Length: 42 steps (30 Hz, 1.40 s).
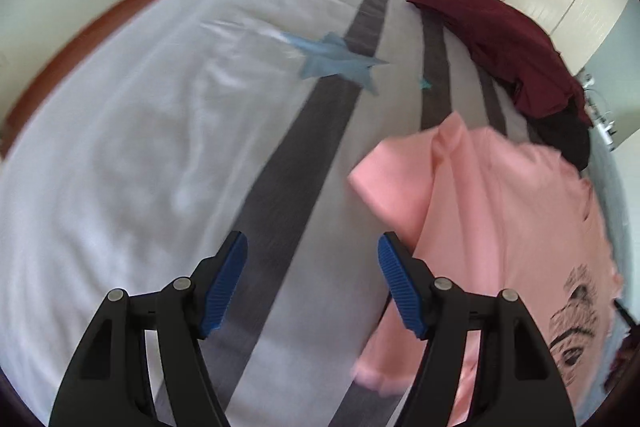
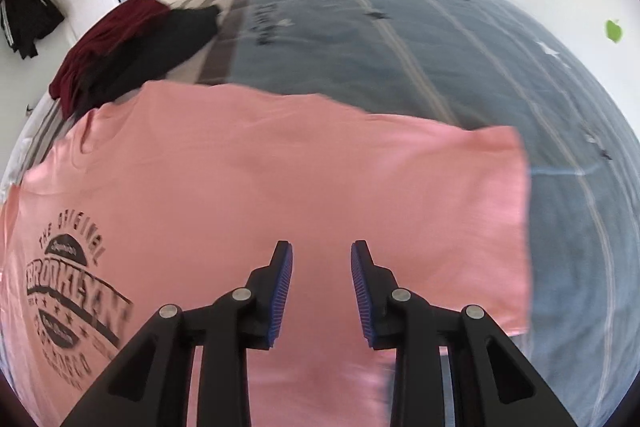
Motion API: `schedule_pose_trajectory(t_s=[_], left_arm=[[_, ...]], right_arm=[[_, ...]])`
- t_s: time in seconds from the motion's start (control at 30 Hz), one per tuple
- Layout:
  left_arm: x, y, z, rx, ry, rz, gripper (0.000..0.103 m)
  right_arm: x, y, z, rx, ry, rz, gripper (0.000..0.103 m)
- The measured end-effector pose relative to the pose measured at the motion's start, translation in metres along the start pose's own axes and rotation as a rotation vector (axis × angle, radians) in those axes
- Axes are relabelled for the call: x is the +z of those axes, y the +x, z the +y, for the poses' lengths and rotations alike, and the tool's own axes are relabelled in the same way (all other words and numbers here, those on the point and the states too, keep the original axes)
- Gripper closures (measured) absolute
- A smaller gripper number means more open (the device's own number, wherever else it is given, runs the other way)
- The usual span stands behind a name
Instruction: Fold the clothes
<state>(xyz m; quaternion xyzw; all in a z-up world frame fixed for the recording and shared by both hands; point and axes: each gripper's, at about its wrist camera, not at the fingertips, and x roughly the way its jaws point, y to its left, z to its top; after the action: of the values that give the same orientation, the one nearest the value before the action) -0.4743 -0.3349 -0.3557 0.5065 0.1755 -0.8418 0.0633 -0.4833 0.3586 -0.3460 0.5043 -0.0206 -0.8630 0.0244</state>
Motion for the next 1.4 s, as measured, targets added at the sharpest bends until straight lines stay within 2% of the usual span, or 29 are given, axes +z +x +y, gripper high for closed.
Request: schedule_pose_trajectory(t_s=[0.17,0.2,0.23,0.27,0.3,0.33,0.43,0.57,0.6,0.63,0.67,0.7,0.77,0.93,1.03,1.07,1.1,1.13,1.27,1.33,1.37,1.4], left_arm=[[0.022,0.03,-0.018,-0.084,0.067,0.028,0.038],[0.023,0.033,-0.021,-0.087,0.09,0.029,0.048],[0.024,0.033,-0.022,-0.058,0.104,0.021,0.062],[0.026,0.033,-0.022,-0.025,0.116,0.013,0.091],[0.03,0.031,-0.018,-0.017,0.102,0.009,0.1],[0.036,0.025,-0.015,0.006,0.104,-0.01,0.101],[0.053,0.009,-0.004,0.088,0.122,-0.058,0.101],[0.067,-0.008,0.019,0.227,0.075,-0.098,0.101],[0.068,-0.01,0.022,0.252,0.065,-0.104,0.098],[0.066,-0.01,0.028,0.249,0.038,-0.083,0.093],[0.065,-0.009,0.035,0.241,0.007,-0.058,0.08],[0.059,-0.009,0.039,0.197,-0.023,-0.033,0.068],[0.046,-0.008,0.048,0.098,-0.082,0.018,0.06],[-0.002,-0.015,0.035,-0.072,-0.074,0.11,0.054],[-0.024,-0.034,0.044,-0.192,-0.166,0.072,0.052],[-0.033,-0.042,0.047,-0.241,-0.202,0.048,0.046],[-0.041,-0.046,0.045,-0.259,-0.195,0.044,0.038],[-0.048,-0.05,0.042,-0.271,-0.181,0.043,0.035],[-0.074,-0.038,0.017,-0.229,-0.049,0.117,0.034],[-0.08,-0.027,0.004,-0.141,0.024,0.125,0.036],[-0.083,-0.024,-0.004,-0.086,0.073,0.116,0.044],[-0.086,-0.024,-0.01,-0.029,0.114,0.1,0.06]], right_arm=[[0.007,0.013,0.033,-0.007,-0.008,0.01,0.075],[0.007,0.014,0.038,-0.009,-0.007,0.009,0.075],[0.008,0.014,0.04,-0.012,-0.006,0.009,0.075],[0.008,0.014,0.042,-0.014,-0.007,0.011,0.075],[0.009,0.014,0.043,-0.017,-0.008,0.014,0.075],[0.009,0.016,0.044,-0.023,-0.014,0.018,0.075],[0.009,0.026,0.045,-0.04,-0.038,0.042,0.075],[0.006,0.032,0.042,-0.047,-0.05,0.051,0.071],[0.006,0.033,0.04,-0.047,-0.047,0.049,0.071],[0.006,0.033,0.04,-0.046,-0.043,0.049,0.071],[0.007,0.034,0.04,-0.045,-0.039,0.05,0.071],[0.007,0.034,0.04,-0.048,-0.037,0.049,0.071],[0.007,0.035,0.041,-0.055,-0.033,0.049,0.071],[0.005,0.034,0.042,-0.047,-0.014,0.046,0.071],[0.002,0.03,0.042,-0.043,-0.009,0.046,0.071],[0.002,0.031,0.042,-0.041,-0.007,0.046,0.071],[0.002,0.031,0.041,-0.039,-0.005,0.047,0.071],[0.001,0.031,0.041,-0.038,-0.005,0.047,0.071],[-0.003,0.029,0.043,-0.047,-0.015,0.043,0.071],[-0.005,0.027,0.045,-0.051,-0.015,0.042,0.071],[-0.006,0.026,0.045,-0.05,-0.014,0.042,0.071],[-0.007,0.025,0.046,-0.049,-0.013,0.042,0.071]])
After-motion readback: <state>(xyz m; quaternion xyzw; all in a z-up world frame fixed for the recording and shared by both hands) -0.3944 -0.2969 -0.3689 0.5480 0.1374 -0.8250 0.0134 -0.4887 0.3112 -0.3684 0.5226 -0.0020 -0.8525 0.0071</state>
